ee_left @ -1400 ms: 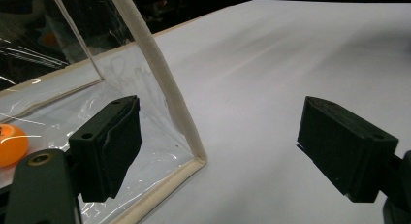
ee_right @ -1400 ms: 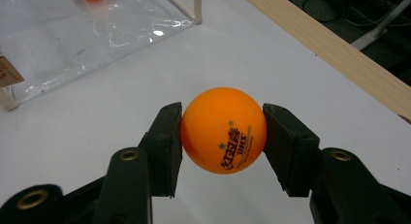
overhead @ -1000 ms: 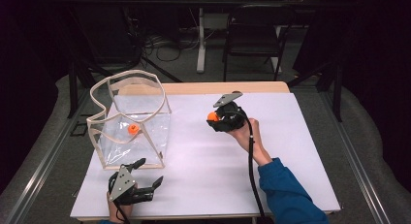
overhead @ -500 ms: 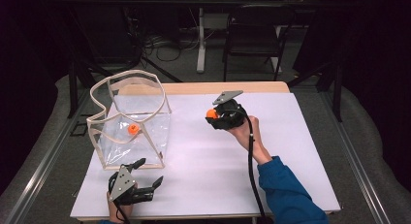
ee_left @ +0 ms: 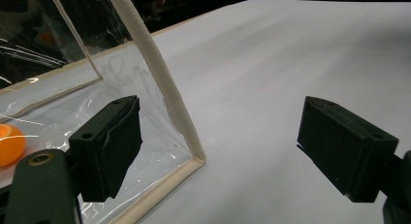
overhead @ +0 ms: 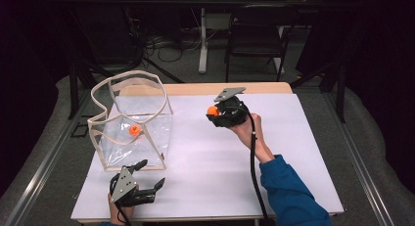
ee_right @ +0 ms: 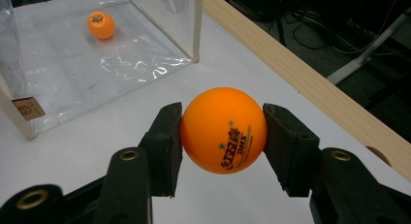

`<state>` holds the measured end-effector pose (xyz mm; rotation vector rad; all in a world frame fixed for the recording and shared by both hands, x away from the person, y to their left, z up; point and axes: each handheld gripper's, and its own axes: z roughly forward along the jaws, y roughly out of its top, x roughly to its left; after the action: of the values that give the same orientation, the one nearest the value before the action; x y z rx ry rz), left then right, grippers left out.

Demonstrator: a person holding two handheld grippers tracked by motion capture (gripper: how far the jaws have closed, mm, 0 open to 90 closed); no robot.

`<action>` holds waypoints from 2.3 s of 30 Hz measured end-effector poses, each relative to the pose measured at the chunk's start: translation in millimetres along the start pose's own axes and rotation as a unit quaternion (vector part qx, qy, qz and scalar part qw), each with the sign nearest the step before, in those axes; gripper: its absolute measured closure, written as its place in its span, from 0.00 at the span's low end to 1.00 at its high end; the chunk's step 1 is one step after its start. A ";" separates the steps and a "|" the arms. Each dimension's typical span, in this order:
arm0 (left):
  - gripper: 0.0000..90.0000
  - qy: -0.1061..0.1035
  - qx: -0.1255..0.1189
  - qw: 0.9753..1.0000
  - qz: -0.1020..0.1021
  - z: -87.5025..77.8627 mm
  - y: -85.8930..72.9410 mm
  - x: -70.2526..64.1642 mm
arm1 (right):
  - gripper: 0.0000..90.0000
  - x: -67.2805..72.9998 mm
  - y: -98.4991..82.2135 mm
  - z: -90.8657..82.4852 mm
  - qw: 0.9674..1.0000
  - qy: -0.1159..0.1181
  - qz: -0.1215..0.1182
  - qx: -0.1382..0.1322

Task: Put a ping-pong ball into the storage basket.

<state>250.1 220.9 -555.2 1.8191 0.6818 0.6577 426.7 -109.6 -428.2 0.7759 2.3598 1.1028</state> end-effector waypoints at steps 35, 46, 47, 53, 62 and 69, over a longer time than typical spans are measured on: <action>0.18 0.002 -0.001 1.000 -0.001 0.3 -0.2 0.4 | 0.57 5.7 28.1 -1.9 1.000 0.006 -0.016 -0.016; 0.18 0.001 -0.001 1.000 -0.001 0.2 -0.1 -0.4 | 0.57 5.2 36.1 0.0 0.999 0.017 -0.013 -0.024; 0.18 0.000 -0.002 1.000 -0.001 0.1 -0.1 -0.4 | 0.57 5.3 36.5 0.3 1.000 0.018 -0.012 -0.023; 0.18 0.000 -0.002 1.000 -0.002 0.2 -0.2 -0.6 | 0.57 4.7 41.0 1.0 0.999 0.020 -0.011 -0.024; 0.18 -0.003 0.000 1.000 0.001 0.9 0.0 -0.7 | 0.57 3.4 48.5 1.8 0.999 0.023 -0.008 -0.031; 0.18 -0.002 0.000 1.000 0.000 0.7 0.0 -0.8 | 0.57 4.3 52.2 5.0 0.999 0.026 -0.011 -0.030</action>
<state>250.0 219.9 -555.5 1.8201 0.6793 0.6548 442.4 -76.4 -390.5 0.7057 2.3600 1.1930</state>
